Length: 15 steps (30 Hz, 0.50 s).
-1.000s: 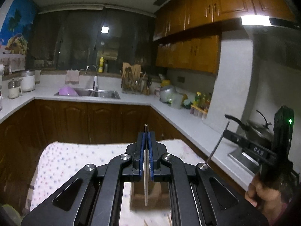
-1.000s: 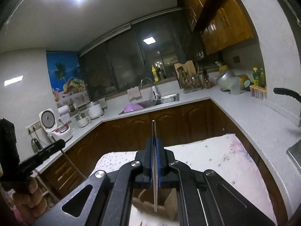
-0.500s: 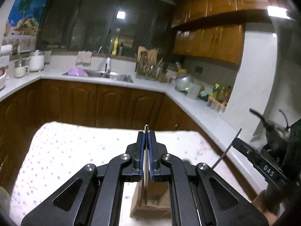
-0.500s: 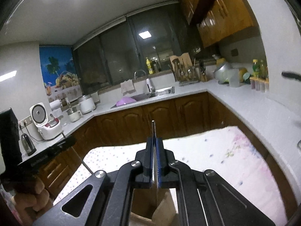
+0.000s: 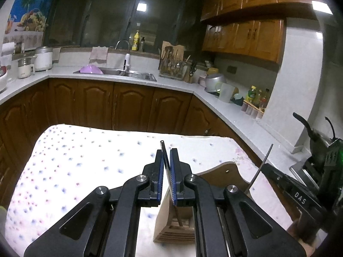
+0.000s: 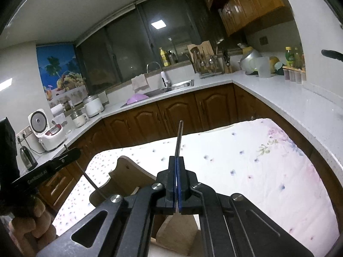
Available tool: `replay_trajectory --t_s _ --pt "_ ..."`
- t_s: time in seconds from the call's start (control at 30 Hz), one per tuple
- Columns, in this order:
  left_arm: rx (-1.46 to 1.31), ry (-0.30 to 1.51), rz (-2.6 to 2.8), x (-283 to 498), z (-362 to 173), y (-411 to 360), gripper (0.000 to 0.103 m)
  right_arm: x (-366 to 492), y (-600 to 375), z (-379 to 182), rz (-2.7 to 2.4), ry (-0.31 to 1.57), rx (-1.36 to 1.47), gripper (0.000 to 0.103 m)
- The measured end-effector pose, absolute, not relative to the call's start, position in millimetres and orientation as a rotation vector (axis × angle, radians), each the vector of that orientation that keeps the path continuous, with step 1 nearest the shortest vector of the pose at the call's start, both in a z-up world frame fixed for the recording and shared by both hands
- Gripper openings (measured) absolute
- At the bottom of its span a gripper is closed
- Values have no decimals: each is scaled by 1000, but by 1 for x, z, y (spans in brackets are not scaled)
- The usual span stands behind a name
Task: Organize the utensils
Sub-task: 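Lower both metal chopsticks into the wooden holder and open both tools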
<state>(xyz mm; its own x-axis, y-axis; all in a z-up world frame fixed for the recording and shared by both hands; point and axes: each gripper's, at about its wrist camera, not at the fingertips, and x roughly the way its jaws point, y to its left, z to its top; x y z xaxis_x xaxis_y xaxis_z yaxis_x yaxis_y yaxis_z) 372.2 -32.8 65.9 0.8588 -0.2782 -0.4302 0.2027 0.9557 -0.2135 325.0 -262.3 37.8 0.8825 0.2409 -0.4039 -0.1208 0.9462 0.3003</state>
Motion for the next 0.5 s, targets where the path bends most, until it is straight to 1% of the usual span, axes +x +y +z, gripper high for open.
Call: replay_trajectory --t_s 0.2,0.27,0.3,0.33,0.37,0.4,0.47,0.5 --pt "-145 489 -248 374 65 -34 6 327 -259 37 198 471 268 0" --pt "-150 500 -257 375 64 -34 9 327 -259 36 204 478 278 1" --pt "-151 506 -260 374 64 -34 17 327 -260 36 208 480 285 5" --pt "-151 509 -258 374 64 -33 26 327 -260 36 213 481 294 6" --pt "-151 507 -255 372 65 -33 42 327 -261 35 212 484 297 6" --pt "-149 499 -249 369 66 -33 51 326 -262 35 210 486 301 7" --pt "-139 486 -245 364 68 -33 51 323 -266 34 208 492 316 7" --pt "-135 488 -245 362 68 -32 53 321 -268 33 203 495 321 12"
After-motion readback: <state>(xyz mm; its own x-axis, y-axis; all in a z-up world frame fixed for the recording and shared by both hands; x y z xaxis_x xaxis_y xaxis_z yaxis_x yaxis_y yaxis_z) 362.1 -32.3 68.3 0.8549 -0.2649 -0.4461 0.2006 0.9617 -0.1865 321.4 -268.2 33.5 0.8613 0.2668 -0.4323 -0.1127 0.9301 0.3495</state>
